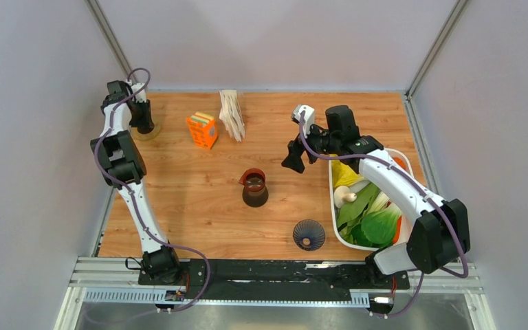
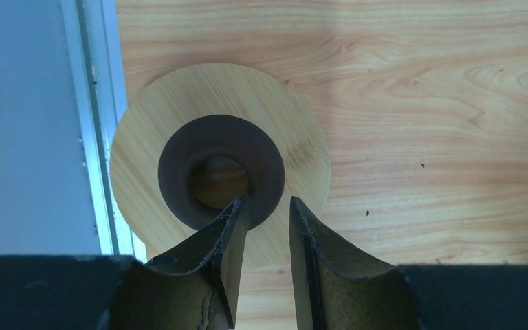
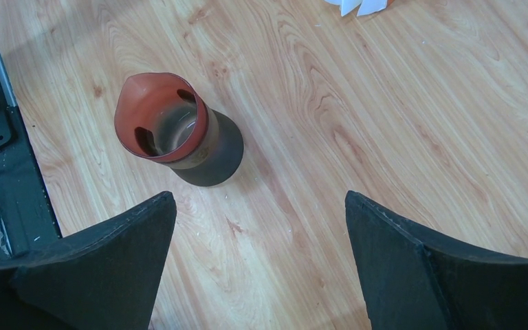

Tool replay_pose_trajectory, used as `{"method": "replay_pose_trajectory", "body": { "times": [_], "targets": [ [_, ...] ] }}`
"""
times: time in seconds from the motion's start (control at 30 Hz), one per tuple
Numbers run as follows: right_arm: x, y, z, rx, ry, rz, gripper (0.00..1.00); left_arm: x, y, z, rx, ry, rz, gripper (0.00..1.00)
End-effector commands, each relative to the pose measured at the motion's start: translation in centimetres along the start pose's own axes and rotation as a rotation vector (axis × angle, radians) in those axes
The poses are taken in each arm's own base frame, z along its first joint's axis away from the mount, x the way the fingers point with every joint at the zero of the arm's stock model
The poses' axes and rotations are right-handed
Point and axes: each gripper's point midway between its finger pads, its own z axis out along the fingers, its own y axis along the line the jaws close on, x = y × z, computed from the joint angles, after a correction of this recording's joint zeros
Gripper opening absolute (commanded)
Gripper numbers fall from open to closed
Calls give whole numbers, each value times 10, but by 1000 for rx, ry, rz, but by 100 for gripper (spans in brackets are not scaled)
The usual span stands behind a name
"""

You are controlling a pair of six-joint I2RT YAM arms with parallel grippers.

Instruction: Place the coffee filter in the dripper

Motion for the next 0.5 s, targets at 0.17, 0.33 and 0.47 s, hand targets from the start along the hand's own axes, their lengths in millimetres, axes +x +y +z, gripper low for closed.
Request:
{"method": "replay_pose_trajectory", "body": {
  "times": [0.17, 0.33, 0.47],
  "targets": [
    [-14, 1, 4, -39, -14, 18, 95, -12, 22, 10, -38, -47, 28, 38],
    [-12, 0, 8, -48, -6, 26, 96, -16, 17, 6, -4, -69, 27, 39],
    [-13, -1, 11, -51, -6, 29, 95, -6, 17, 15, 11, -35, 31, 38]
  ]
}}
